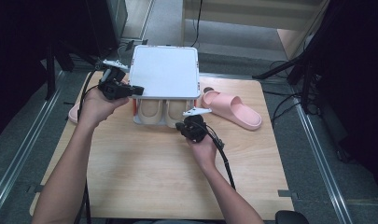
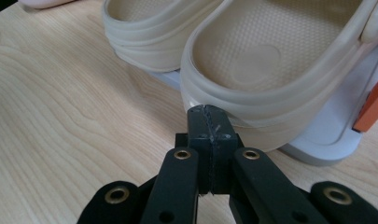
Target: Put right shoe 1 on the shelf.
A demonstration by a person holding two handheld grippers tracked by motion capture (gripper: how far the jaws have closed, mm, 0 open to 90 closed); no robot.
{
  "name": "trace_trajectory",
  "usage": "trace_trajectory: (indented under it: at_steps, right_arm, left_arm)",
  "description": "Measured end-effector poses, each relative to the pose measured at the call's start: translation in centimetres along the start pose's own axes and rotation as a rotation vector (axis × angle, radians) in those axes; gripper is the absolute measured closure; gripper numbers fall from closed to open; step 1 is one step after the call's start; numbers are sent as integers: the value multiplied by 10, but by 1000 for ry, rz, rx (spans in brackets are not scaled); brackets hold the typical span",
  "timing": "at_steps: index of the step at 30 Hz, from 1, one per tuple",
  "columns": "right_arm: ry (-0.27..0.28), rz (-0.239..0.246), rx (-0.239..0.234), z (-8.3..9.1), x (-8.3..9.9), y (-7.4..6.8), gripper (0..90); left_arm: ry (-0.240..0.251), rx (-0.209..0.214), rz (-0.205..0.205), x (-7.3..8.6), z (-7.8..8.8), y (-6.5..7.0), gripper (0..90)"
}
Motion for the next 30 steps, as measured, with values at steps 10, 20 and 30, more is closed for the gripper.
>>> trace_trajectory:
  at_steps: [10, 20, 30]
  right_arm:
    - [-2, -18, 12, -7, -5, 0, 900]
    - [9, 5, -42, 19, -1, -4, 832]
    - [46, 33, -115, 65, 12, -5, 671]
  left_arm:
    - [-2, 7, 3, 0, 0, -1, 857]
    - [2, -18, 8, -1, 0, -1, 753]
    - [-15, 14, 39, -2, 11, 7, 464]
Point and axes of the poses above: each handheld gripper's, and its own axes: z roughly backward along the jaws, x roughly out of its underside, y roughly to its right, the point moved 1 cm from there along -z, roughly forward along the jaws, and after that the axes turned 10 degrees about z, right-handed, at the moved point
